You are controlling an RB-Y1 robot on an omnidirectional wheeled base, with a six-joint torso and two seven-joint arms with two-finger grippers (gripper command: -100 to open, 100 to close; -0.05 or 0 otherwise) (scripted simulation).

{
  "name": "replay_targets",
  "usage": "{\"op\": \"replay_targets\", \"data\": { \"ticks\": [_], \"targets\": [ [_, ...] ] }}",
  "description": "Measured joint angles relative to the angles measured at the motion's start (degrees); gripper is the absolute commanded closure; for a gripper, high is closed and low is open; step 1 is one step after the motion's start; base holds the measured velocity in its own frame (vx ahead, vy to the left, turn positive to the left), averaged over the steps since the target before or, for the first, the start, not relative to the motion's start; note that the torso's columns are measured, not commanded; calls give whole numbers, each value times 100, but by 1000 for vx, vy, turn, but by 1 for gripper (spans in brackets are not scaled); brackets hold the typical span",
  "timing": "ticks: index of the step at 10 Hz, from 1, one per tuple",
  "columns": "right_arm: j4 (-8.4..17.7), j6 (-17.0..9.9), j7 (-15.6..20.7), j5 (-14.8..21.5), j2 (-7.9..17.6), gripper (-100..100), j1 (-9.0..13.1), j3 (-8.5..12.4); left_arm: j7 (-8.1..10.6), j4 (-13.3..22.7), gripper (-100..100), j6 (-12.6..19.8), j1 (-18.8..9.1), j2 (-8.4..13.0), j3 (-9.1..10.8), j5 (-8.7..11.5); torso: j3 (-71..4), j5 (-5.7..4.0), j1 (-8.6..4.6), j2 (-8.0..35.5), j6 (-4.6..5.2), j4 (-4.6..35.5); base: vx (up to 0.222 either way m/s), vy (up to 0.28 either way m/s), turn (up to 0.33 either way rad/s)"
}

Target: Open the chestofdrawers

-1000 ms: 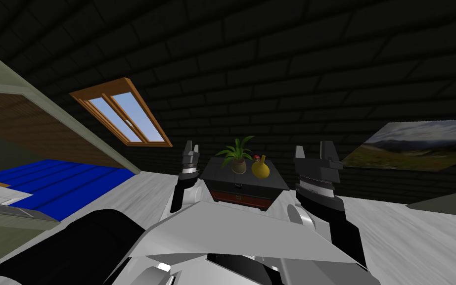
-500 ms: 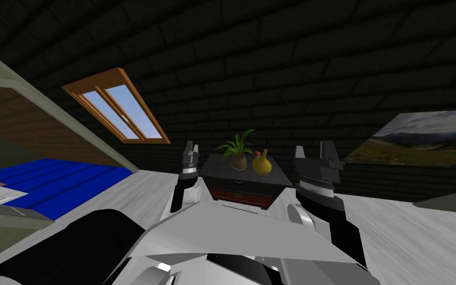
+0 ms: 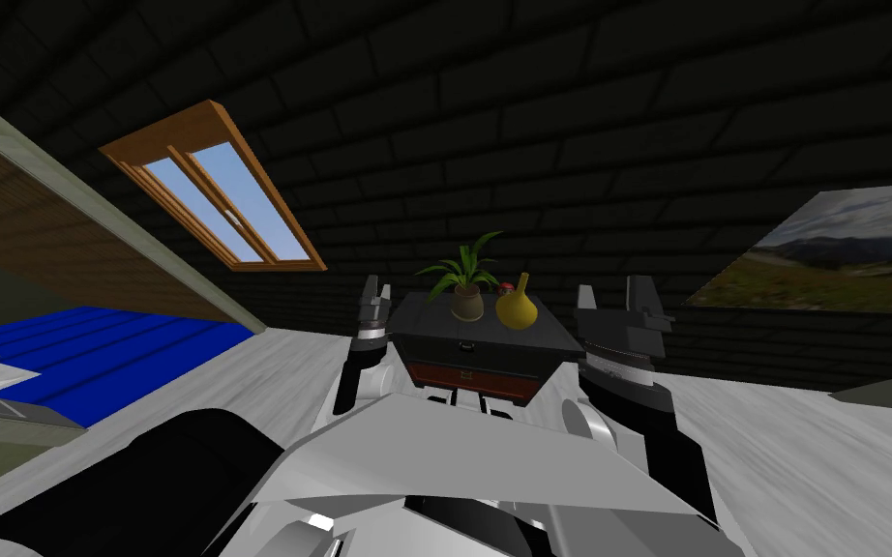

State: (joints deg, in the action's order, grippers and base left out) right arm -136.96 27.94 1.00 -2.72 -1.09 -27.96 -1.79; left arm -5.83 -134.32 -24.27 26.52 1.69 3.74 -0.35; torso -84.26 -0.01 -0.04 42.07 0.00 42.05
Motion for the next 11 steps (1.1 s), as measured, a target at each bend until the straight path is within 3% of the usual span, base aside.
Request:
{"op": "replay_targets", "data": {
  "ticks": [5,11],
  "targets": [
    [0,0,0,0,0,0,0,0,-26,733,-100,-386,-142,476,-10,-34,-31,0,1,20,0,23,7,-48,14],
    [0,0,0,0,0,0,0,0,-82,1600,-100,-871,-331,689,-46,-94,-30,1,4,23,0,24,11,-46,12]
  ]
}}
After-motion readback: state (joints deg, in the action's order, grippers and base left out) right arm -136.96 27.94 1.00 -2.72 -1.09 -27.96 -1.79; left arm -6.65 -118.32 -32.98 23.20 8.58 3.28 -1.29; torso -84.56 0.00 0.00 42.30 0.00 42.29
